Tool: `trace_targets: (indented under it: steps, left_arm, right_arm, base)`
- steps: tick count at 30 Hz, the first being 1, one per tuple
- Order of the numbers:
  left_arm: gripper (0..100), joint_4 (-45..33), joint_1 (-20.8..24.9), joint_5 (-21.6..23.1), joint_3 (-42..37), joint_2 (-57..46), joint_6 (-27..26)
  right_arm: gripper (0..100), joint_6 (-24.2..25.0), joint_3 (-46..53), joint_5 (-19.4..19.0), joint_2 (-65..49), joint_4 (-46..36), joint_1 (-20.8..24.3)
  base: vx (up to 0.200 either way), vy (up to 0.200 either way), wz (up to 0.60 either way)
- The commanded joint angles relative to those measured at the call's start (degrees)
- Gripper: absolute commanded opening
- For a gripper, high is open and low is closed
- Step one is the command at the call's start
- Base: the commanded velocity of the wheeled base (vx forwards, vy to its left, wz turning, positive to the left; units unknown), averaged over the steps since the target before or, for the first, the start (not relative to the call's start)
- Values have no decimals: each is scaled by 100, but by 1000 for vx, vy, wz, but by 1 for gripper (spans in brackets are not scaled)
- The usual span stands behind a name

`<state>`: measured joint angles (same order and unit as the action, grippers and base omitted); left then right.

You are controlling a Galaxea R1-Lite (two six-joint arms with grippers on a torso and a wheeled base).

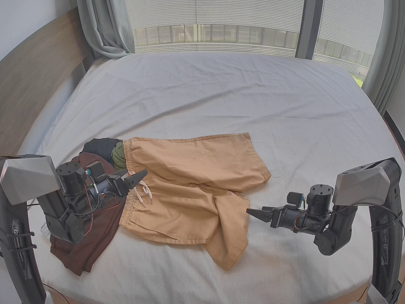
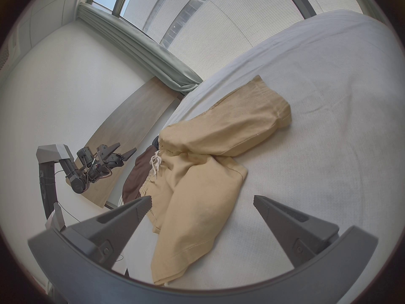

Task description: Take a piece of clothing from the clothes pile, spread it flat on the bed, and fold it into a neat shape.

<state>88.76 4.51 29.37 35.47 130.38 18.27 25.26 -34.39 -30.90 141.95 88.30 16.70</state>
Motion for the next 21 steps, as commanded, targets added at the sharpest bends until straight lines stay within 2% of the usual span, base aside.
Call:
trace_targets:
  steps: [1,15,21]
  left_arm:
    - [100,1,6,8,-23,93,-140]
    - [100,10,15,8,-32,84,-157]
    - [100,10,24,8,-32,93,-157]
  right_arm:
    - [100,14,-94,5,175,3,35]
    - [100,234,-296,128,562,3,167]
    - [100,665,-463,172,641,21,387]
  base:
    - [0,0,0]
    - [0,0,0]
    - [0,0,0]
